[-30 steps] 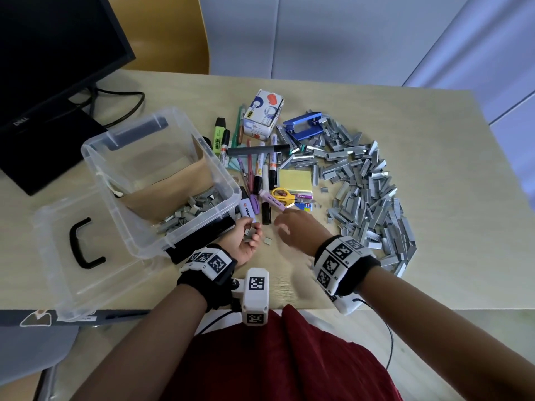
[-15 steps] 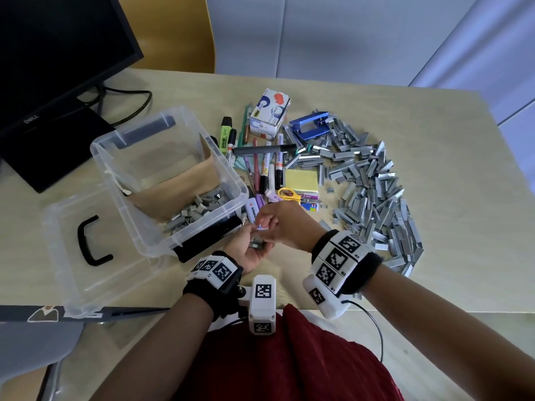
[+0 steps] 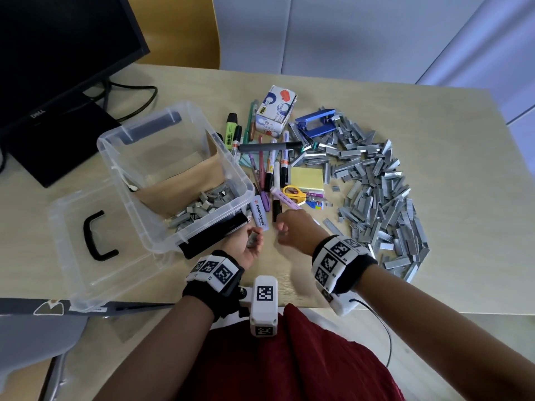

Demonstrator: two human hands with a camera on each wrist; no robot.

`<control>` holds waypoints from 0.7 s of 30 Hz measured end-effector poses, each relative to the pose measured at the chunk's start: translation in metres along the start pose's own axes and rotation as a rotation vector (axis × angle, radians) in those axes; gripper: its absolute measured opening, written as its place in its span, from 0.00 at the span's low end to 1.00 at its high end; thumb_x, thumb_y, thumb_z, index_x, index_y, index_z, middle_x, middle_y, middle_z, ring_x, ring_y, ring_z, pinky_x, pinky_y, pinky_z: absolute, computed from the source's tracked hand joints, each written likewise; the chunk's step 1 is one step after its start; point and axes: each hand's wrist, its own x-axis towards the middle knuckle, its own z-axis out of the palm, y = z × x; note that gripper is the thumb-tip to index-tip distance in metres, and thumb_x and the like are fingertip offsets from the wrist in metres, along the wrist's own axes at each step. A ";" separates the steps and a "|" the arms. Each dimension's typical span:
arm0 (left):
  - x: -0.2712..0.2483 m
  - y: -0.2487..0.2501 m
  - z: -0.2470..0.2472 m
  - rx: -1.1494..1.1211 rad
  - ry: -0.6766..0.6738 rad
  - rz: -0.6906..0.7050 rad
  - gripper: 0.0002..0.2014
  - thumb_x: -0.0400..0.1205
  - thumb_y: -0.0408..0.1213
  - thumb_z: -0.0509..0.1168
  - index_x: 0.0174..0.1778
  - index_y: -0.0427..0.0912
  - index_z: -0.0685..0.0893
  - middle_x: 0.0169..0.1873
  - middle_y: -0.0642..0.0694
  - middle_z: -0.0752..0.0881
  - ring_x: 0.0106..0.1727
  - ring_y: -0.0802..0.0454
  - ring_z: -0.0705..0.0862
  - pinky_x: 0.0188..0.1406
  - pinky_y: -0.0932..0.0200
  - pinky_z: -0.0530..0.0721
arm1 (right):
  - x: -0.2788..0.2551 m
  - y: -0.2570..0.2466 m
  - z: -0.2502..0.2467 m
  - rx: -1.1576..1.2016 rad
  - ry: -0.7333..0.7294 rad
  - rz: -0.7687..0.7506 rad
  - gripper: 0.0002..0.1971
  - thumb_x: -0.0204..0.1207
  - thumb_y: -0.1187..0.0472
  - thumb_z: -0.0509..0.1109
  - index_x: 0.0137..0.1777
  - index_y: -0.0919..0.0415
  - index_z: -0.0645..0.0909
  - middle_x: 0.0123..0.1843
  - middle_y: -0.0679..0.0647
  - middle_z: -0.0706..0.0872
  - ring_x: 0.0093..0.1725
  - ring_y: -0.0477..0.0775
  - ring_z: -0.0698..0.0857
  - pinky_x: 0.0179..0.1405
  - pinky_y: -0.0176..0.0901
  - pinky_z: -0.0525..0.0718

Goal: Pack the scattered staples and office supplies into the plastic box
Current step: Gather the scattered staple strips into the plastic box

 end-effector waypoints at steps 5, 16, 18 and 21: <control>-0.005 -0.003 0.014 -0.099 -0.037 -0.073 0.11 0.86 0.34 0.54 0.41 0.33 0.76 0.28 0.41 0.82 0.19 0.54 0.81 0.15 0.68 0.80 | -0.016 -0.006 -0.021 0.282 0.120 -0.049 0.06 0.71 0.65 0.74 0.46 0.65 0.84 0.38 0.50 0.82 0.33 0.36 0.76 0.32 0.17 0.72; -0.004 -0.005 0.041 0.129 -0.193 -0.156 0.17 0.86 0.37 0.52 0.31 0.39 0.71 0.12 0.50 0.73 0.08 0.61 0.67 0.05 0.71 0.60 | -0.016 0.061 -0.038 0.235 0.396 0.211 0.10 0.75 0.71 0.63 0.49 0.68 0.85 0.50 0.59 0.89 0.51 0.55 0.86 0.57 0.34 0.77; -0.005 -0.007 0.046 0.155 -0.184 -0.147 0.16 0.86 0.36 0.53 0.32 0.38 0.74 0.12 0.51 0.73 0.09 0.61 0.67 0.06 0.72 0.61 | -0.012 0.075 -0.037 0.153 0.382 0.237 0.12 0.76 0.72 0.62 0.54 0.67 0.84 0.55 0.59 0.87 0.55 0.54 0.83 0.57 0.31 0.70; -0.006 -0.010 0.051 0.158 -0.173 -0.135 0.16 0.86 0.34 0.53 0.35 0.34 0.79 0.15 0.49 0.76 0.11 0.61 0.71 0.08 0.72 0.65 | -0.003 0.083 -0.032 0.069 0.351 0.215 0.12 0.76 0.71 0.61 0.53 0.65 0.84 0.56 0.58 0.85 0.55 0.56 0.83 0.60 0.38 0.77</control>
